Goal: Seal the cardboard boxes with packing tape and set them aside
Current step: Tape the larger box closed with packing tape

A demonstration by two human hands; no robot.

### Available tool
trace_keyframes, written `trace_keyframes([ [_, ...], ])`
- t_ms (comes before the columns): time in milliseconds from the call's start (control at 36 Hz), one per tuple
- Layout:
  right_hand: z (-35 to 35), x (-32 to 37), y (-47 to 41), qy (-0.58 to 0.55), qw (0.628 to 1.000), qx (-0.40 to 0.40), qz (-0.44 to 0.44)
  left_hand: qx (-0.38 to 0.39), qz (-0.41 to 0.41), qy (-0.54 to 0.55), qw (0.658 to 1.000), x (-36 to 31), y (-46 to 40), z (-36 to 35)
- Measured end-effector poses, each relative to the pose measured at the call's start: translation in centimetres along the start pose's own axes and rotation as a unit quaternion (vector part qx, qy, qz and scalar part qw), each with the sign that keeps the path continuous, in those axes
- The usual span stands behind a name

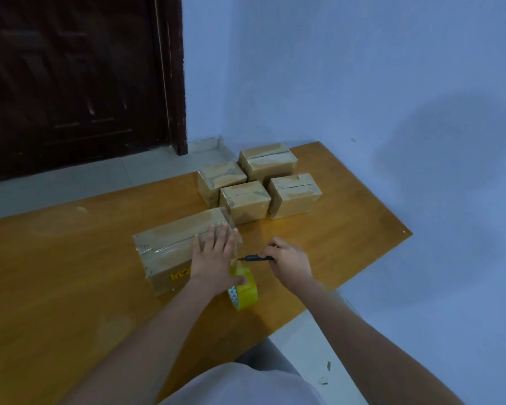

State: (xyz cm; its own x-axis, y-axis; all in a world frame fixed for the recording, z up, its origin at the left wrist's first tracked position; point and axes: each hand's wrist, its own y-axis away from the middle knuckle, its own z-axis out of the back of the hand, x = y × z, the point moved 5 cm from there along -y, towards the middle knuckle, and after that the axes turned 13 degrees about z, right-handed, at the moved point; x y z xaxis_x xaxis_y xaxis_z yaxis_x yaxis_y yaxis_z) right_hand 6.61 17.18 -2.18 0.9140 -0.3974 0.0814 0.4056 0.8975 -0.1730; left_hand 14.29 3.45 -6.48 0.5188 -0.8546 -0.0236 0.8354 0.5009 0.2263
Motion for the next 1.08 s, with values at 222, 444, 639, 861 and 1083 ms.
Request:
trace_keyframes([
  [222,-0.6,-0.5,-0.8,0.027,0.999,0.008,0.037,-0.008,0.003,-0.009,1.0,0.0,0.0,-0.2],
  [444,-2.0,-2.2,-1.4,0.031,0.993,0.113,0.0,-0.007,-0.002,-0.009,1.0,0.2,0.3,-0.1],
  [639,-4.7,-5.4,1.5,-0.015,0.958,0.212,-0.192,-0.007,0.0,-0.015,1.0,0.3,0.3,0.1],
  [861,-9.2,-5.4,3.8,-0.126,0.926,0.202,-0.294,0.006,0.004,-0.018,1.0,0.2,0.2,0.1],
  [1083,-8.2,-3.6,0.4,-0.329,0.913,0.043,-0.239,0.014,0.007,-0.016,1.0,0.1,0.1,-0.2],
])
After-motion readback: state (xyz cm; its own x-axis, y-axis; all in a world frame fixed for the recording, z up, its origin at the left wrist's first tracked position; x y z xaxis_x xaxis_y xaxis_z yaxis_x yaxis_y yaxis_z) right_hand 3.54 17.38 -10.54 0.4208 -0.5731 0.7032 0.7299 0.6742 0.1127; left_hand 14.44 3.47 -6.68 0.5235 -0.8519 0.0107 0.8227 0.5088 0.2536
